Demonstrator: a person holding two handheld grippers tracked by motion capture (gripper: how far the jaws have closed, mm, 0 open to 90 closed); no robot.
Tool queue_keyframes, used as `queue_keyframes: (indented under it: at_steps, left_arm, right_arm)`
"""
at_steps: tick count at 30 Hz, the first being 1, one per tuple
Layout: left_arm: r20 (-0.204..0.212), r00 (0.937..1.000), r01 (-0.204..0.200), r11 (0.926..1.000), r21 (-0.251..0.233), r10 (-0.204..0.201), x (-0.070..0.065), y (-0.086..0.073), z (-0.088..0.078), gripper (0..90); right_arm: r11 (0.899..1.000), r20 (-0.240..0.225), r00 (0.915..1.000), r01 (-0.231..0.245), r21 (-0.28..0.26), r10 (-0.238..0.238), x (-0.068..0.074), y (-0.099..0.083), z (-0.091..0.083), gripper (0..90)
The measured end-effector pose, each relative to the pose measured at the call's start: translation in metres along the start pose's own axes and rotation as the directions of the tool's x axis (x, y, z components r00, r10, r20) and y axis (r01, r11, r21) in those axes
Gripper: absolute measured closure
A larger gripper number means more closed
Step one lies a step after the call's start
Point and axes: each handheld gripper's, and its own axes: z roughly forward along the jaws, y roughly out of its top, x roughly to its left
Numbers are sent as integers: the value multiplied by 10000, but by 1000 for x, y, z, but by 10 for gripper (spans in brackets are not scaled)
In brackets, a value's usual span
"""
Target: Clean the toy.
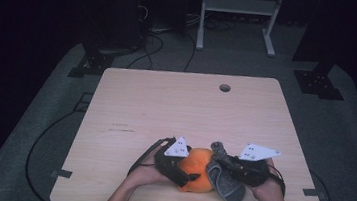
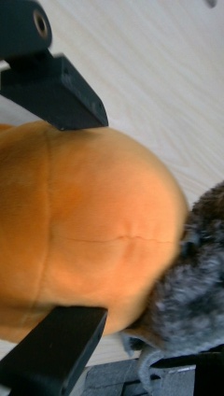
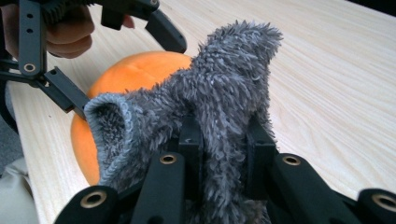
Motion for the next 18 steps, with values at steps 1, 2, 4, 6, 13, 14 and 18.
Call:
queue_keyframes:
  at_steps: [1, 2, 4, 6, 13, 14, 18]
  left_arm:
    - [29, 10000, -55, 10000, 56, 54, 0, -2, 0, 158]
    - [31, 10000, 6, 10000, 66, -7, 0, -4, 0, 169]
    - [31, 10000, 13, 10000, 97, -13, 0, -5, 0, 170]
    - [81, 10000, 41, 10000, 54, -41, 1, -5, 0, 168]
    - [120, 9999, -115, 9998, 178, 113, -2, -4, 5, 130]
    - [-149, 9993, -354, 9994, 6, 354, -5, -1, 3, 196]
    - [-2025, 9659, -1839, 9781, -974, 1614, -19, 11, 2, 318]
  right_arm:
    - [9998, -63, 9998, -180, 65, 181, -3, -3, 0, 723]
    - [9991, -185, 9990, -412, 92, 414, -8, -8, 1, 723]
    - [9956, 188, 9972, -736, 573, 726, -18, -17, 3, 725]
    - [9895, 534, 9940, -1007, 1038, 956, -25, -26, 4, 728]
    - [9971, -115, 9972, -735, -204, 732, -17, -6, -14, 725]
    - [9976, -79, 9977, -674, -158, 673, -16, -5, -12, 725]
    - [9956, -15, 9972, -744, -571, 744, -16, -2, -19, 727]
